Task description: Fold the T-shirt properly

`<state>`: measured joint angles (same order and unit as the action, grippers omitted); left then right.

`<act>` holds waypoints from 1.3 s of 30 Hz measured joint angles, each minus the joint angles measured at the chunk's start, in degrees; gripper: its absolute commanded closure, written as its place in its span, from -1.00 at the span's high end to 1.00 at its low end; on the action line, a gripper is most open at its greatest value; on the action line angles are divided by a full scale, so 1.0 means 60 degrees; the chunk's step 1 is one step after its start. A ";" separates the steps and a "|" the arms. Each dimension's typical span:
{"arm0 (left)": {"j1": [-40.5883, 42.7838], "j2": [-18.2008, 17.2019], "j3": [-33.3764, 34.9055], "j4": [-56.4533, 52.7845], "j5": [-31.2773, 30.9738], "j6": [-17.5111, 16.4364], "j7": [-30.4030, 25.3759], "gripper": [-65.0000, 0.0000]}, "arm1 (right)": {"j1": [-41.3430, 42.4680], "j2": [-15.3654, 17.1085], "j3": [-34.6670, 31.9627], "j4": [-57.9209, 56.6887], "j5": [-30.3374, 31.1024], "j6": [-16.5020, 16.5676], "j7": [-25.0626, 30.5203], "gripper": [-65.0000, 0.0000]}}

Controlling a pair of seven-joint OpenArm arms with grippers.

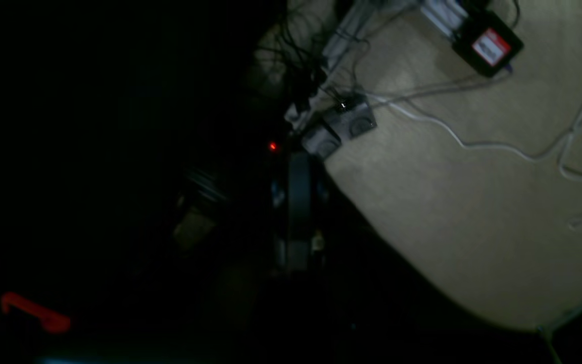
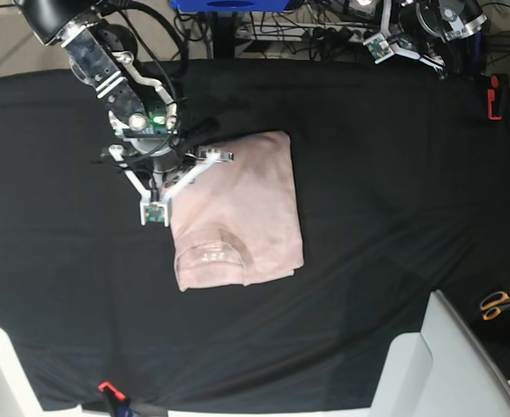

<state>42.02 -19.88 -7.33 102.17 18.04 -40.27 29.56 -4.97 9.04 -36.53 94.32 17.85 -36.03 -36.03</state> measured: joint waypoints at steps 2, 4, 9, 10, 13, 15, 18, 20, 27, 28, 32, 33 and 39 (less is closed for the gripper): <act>0.0040 0.0098 -0.0018 0.0000 0.0000 0.0058 0.0011 -1.00 | 0.0007 -0.0277 -0.0073 -0.0200 0.0033 0.0073 0.0022 -0.79; 0.0047 0.0226 -0.0004 0.0000 0.0025 0.0058 0.0029 -1.00 | 0.0084 -0.0437 -0.0135 -0.0616 0.0153 0.0193 -0.0018 -0.79; 0.0357 0.0182 -0.0004 0.0004 -0.0007 0.0058 0.0000 -1.00 | 0.0109 0.0076 -0.0069 -0.1541 0.0098 0.0080 0.0794 -0.79; 0.0386 0.0186 -0.0007 -0.0004 -0.0004 0.0047 0.0044 -1.00 | 0.0109 0.0142 -0.0055 -0.1672 0.0102 0.0080 0.0801 -0.79; 0.0306 0.0189 -0.0004 -0.0270 -0.0011 0.0025 -0.0040 -1.00 | 0.0073 0.0168 -0.0055 -0.1872 0.0113 0.0087 0.0831 -0.79; 0.0259 0.0186 -0.0007 -0.0554 0.0036 0.0058 -0.0036 -1.00 | 0.0051 0.0171 0.0033 -0.1923 0.0142 0.0120 0.0834 -0.79; 0.0284 0.0171 0.0015 -0.0790 0.0066 0.0055 0.0029 -1.00 | -0.0029 0.0189 0.0255 -0.1923 0.0142 0.0113 0.0838 -0.79; 0.0266 0.0186 0.0051 -0.0790 -0.0022 0.0055 -0.0029 -1.00 | -0.0066 0.0211 0.0317 -0.1938 0.0138 0.0095 0.0834 -0.79; 0.0266 0.0168 0.0000 -0.0790 -0.0007 0.0058 -0.0036 -1.00 | -0.0550 0.0302 0.1180 -0.1519 0.0117 -0.0018 0.0685 -0.79; 0.0270 0.0164 0.0000 -0.0790 -0.0004 0.0055 -0.0033 -1.00 | -0.0725 0.0386 0.1173 -0.1056 0.0091 -0.0033 0.0601 -0.79; 0.0270 0.0168 0.0040 -0.0790 -0.0007 0.0055 -0.0036 -1.00 | -0.0503 0.0138 0.0849 0.0284 0.0058 0.0102 0.0087 -0.79; 0.0266 0.0153 0.0044 -0.0790 -0.0004 0.0055 -0.0036 -1.00 | -0.0266 0.0015 0.0627 0.0251 0.0102 0.0106 -0.0040 -0.79; 0.0248 0.0178 0.0047 -0.0787 -0.0004 0.0058 -0.0036 -1.00 | 0.0459 -0.0729 0.0193 -0.1406 0.0087 0.0095 -0.0066 -0.79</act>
<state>43.51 -18.81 -7.05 97.45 18.02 -39.92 29.34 -2.22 4.67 -35.38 85.89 18.37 -35.46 -36.42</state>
